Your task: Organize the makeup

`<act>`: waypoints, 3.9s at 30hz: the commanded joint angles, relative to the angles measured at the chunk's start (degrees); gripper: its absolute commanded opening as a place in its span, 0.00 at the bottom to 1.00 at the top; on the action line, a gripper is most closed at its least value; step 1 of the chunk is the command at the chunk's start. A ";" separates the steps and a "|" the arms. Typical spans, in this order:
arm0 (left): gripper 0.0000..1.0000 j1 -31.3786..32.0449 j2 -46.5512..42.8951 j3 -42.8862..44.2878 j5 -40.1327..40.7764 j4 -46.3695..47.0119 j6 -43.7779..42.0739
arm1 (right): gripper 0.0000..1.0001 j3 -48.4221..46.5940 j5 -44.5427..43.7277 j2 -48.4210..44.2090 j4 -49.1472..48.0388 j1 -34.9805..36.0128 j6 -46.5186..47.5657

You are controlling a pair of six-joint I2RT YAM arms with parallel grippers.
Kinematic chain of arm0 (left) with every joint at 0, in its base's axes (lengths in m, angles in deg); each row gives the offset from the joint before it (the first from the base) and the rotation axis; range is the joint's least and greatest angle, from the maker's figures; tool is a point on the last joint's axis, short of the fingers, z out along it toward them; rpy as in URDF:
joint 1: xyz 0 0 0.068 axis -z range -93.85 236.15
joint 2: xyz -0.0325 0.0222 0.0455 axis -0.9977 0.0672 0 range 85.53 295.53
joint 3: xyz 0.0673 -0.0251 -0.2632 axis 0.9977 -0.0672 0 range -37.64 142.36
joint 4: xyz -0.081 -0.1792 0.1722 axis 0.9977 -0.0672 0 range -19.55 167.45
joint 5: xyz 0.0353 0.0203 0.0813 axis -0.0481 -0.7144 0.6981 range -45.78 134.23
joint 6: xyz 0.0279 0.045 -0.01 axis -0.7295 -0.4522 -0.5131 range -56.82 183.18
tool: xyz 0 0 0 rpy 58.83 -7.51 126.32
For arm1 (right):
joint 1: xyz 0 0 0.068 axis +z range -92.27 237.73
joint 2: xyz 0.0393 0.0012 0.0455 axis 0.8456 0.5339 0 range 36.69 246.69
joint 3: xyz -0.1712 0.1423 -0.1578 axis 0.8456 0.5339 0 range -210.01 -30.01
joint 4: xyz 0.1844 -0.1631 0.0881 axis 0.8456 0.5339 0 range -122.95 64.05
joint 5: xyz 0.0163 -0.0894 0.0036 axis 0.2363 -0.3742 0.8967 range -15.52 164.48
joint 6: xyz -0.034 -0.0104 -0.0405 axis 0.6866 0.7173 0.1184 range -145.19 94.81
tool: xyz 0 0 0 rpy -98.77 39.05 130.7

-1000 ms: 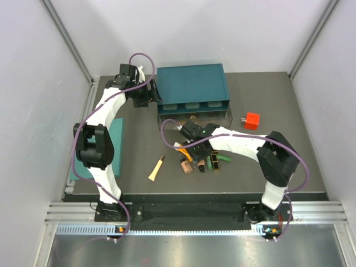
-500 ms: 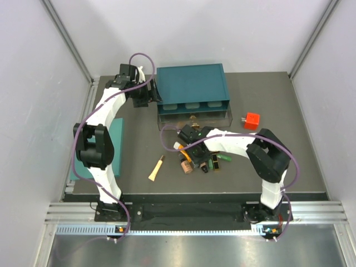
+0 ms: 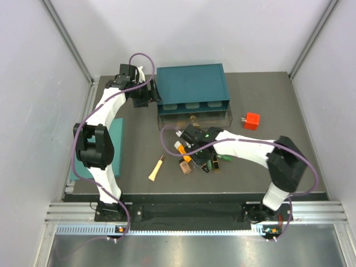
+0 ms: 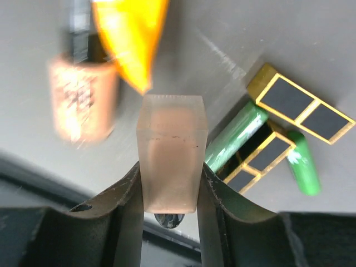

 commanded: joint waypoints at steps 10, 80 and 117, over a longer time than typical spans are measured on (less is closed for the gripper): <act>0.87 0.14 -1.79 -0.70 0.08 -0.42 -0.59 | 0.01 -23.41 1.35 -10.31 -3.29 -0.88 13.78; 0.89 0.14 0.76 1.41 -0.63 -1.47 -1.03 | 0.58 -23.07 13.55 12.10 9.45 1.40 8.06; 0.90 0.14 -0.82 -0.79 -0.36 -0.51 -0.85 | 0.44 -25.63 19.88 27.50 11.39 2.45 9.47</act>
